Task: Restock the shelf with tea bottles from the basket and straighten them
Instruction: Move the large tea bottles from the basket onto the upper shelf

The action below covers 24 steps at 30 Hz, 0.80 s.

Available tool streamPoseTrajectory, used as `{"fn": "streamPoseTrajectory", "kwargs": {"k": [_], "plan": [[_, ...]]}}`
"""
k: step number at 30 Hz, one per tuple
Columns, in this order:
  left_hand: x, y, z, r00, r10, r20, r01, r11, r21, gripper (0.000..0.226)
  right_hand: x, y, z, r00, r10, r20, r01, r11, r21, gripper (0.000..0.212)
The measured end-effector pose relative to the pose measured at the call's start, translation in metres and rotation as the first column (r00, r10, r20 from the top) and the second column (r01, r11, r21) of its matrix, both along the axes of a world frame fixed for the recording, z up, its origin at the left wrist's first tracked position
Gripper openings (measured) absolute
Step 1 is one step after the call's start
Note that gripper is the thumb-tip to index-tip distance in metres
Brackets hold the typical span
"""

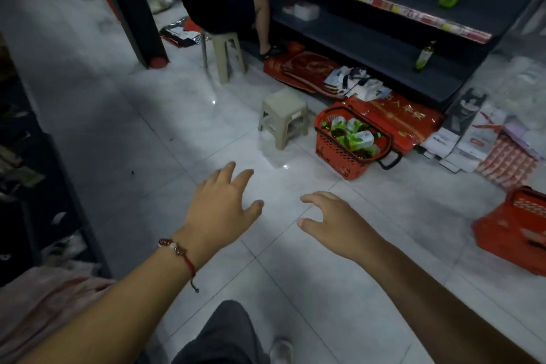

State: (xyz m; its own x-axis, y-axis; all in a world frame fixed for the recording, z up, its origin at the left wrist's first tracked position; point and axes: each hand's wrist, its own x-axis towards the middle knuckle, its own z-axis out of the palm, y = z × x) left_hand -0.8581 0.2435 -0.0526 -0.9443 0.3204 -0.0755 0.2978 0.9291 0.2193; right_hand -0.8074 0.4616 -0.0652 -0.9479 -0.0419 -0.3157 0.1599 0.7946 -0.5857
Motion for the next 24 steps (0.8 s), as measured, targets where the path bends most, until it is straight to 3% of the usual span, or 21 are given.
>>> {"fn": "streamPoseTrajectory", "kwargs": {"k": [8, 13, 24], "plan": [[-0.143, 0.004, -0.021, 0.998, 0.068, 0.016, -0.068, 0.998, 0.0, 0.07, -0.159, 0.006, -0.009, 0.998, 0.059, -0.011, -0.058, 0.997, 0.047, 0.053], [-0.264, 0.012, -0.038, 0.999, 0.019, 0.033, -0.018, 1.0, -0.006, 0.071, -0.281, 0.004, -0.023, 0.998, 0.055, 0.019, -0.056, 0.995, 0.08, 0.054], [-0.495, -0.013, -0.023, 0.999, 0.031, 0.017, -0.03, 0.999, -0.038, 0.069, -0.527, -0.023, -0.003, 0.997, 0.074, -0.023, -0.074, 0.997, 0.018, 0.051]]}}
